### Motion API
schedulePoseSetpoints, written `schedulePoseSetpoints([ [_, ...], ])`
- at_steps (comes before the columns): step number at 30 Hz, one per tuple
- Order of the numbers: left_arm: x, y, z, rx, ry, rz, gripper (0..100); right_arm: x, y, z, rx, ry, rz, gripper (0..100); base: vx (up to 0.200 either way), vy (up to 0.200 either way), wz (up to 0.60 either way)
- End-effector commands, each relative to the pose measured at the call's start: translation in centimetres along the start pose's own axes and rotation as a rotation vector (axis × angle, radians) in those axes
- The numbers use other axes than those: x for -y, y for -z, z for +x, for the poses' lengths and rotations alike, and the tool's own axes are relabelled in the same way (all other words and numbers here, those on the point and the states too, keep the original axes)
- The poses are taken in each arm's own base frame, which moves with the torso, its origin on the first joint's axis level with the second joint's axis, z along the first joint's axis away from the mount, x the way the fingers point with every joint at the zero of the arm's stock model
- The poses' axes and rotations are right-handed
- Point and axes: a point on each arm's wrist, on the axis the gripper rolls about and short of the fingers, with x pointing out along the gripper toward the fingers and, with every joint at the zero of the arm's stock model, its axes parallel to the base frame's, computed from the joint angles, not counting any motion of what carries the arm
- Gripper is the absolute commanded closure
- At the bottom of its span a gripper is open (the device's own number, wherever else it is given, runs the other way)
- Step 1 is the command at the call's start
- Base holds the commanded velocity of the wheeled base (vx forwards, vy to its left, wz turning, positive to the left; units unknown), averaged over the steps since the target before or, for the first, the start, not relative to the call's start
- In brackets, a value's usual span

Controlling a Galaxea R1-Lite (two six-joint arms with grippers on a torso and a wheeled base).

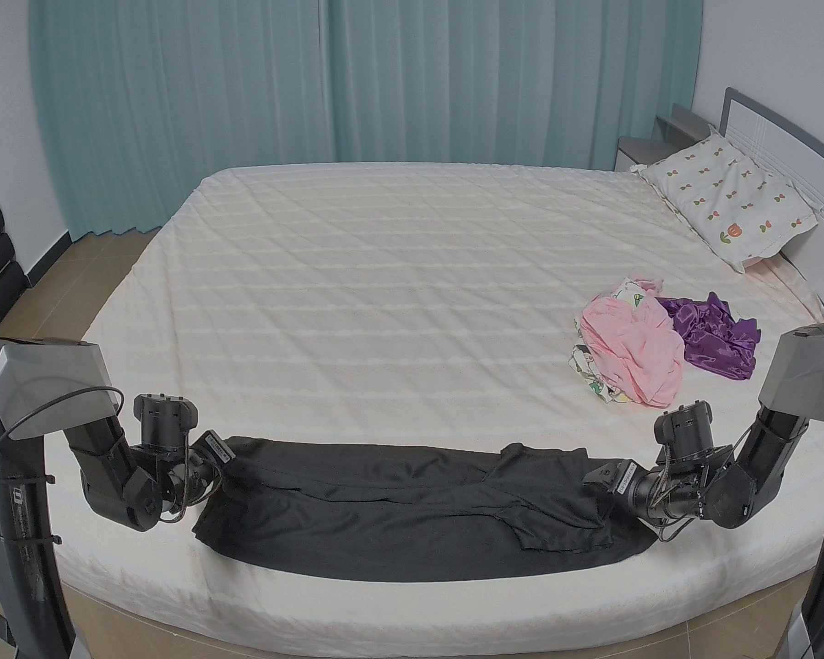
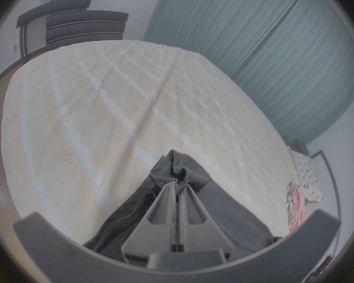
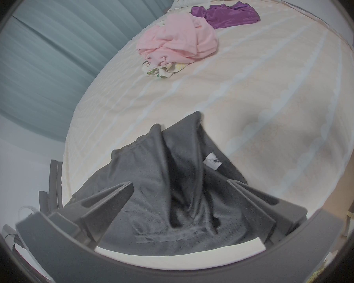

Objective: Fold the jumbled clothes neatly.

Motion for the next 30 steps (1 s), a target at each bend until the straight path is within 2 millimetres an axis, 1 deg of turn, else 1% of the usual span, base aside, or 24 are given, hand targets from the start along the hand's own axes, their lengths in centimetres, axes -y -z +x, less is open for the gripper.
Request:
schedulePoseSetpoints([
  [1, 0.7, -0.7, -0.4, 0.041, 0.040, -0.035, 100, -1.0, 0.9, 0.0, -0.013, -0.024, -0.009, 0, 0.000, 0.000, 0.00],
  [4, 0.8, -0.7, -0.3, 0.052, 0.057, -0.049, 100, -1.4, 1.5, 0.1, -0.029, -0.028, -0.020, 0, 0.000, 0.000, 0.00],
  [6, 0.8, -0.6, -0.3, 0.051, 0.056, -0.049, 100, -1.6, 1.6, 0.2, -0.032, -0.030, -0.023, 0, 0.000, 0.000, 0.00],
  [16, 1.0, -0.6, -0.4, 0.052, 0.063, -0.069, 100, -1.9, 1.4, 0.3, -0.040, 0.009, -0.028, 0, 0.000, 0.000, 0.00],
  [18, 1.0, -0.7, -0.4, 0.054, 0.063, -0.070, 100, -2.1, 1.4, 0.4, -0.036, 0.003, -0.029, 0, 0.000, 0.000, 0.00],
  [20, 1.0, -0.7, -0.4, 0.053, 0.064, -0.069, 100, -2.9, 1.1, 0.3, -0.021, -0.023, -0.027, 0, 0.000, 0.000, 0.00],
  [24, 1.0, -0.7, -0.4, 0.053, 0.064, -0.069, 100, -3.8, 2.0, 0.2, -0.039, -0.041, -0.023, 0, 0.000, 0.000, 0.00],
  [27, 1.0, -0.7, -0.4, 0.053, 0.064, -0.069, 100, -3.8, 2.5, 0.3, -0.045, -0.031, -0.026, 0, 0.000, 0.000, 0.00],
  [30, 1.0, -0.6, -0.4, 0.052, 0.063, -0.069, 100, -3.7, 2.5, 0.4, -0.027, -0.009, -0.027, 0, 0.000, 0.000, 0.00],
])
